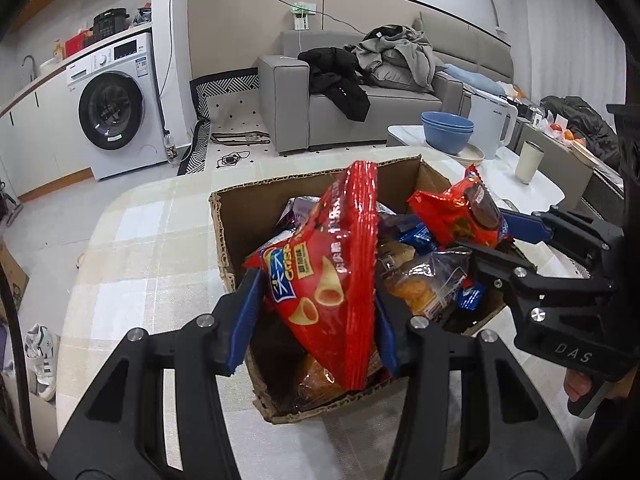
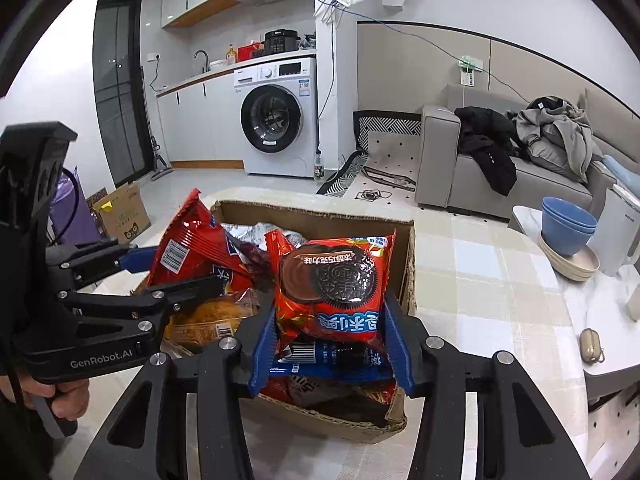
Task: Organize snacks
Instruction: 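Carry both red packets into the box and open both grippers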
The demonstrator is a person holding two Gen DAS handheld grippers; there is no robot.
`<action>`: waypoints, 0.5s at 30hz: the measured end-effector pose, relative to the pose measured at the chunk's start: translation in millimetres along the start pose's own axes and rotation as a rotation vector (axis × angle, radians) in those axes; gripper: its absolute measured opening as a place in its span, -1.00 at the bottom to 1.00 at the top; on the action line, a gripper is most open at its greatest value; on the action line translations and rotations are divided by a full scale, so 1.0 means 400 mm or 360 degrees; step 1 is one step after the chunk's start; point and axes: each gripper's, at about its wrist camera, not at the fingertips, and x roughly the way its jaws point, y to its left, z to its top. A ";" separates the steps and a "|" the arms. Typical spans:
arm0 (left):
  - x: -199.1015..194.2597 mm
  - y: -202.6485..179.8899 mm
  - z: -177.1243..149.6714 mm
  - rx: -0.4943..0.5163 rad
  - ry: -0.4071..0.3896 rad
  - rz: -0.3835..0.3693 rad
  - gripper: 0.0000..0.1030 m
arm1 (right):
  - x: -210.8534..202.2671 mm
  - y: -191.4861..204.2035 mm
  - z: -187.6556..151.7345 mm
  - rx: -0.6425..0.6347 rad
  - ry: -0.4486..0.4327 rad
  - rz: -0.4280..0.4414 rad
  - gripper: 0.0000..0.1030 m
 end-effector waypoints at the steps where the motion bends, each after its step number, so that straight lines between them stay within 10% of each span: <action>1: 0.002 -0.002 -0.001 0.0011 0.0002 0.0001 -0.07 | 0.003 -0.002 -0.004 0.0003 0.0010 0.0008 -0.07; 15: -0.006 0.013 -0.004 -0.0051 -0.0005 -0.0027 -0.04 | 0.023 -0.010 -0.008 -0.0012 0.0046 -0.0029 0.06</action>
